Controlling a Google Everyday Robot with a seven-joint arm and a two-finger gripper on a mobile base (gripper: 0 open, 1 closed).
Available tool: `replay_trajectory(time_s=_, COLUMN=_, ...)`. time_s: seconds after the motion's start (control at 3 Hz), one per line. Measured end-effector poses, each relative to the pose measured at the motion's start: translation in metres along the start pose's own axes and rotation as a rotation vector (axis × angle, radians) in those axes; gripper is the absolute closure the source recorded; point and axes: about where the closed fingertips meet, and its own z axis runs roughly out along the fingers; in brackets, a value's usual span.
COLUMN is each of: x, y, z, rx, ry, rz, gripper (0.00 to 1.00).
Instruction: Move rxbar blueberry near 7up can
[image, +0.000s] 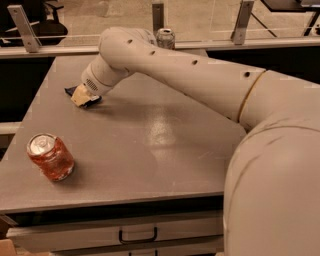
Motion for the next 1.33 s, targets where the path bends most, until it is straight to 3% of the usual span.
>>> replay_trajectory(time_s=0.33, x=0.000, y=0.000, z=0.000, rx=0.000, ry=0.000, rz=0.000, gripper=1.00)
replay_trajectory(time_s=0.67, x=0.015, y=-0.038, z=-0.064, rx=0.101, ry=-0.015, rz=-0.043, gripper=1.00)
replay_trajectory(time_s=1.0, x=0.030, y=-0.086, z=-0.165, rx=0.228, ry=-0.074, rz=-0.110, gripper=1.00)
replay_trajectory(time_s=1.33, x=0.041, y=-0.093, z=-0.174, rx=0.247, ry=-0.063, rz=-0.150, gripper=1.00)
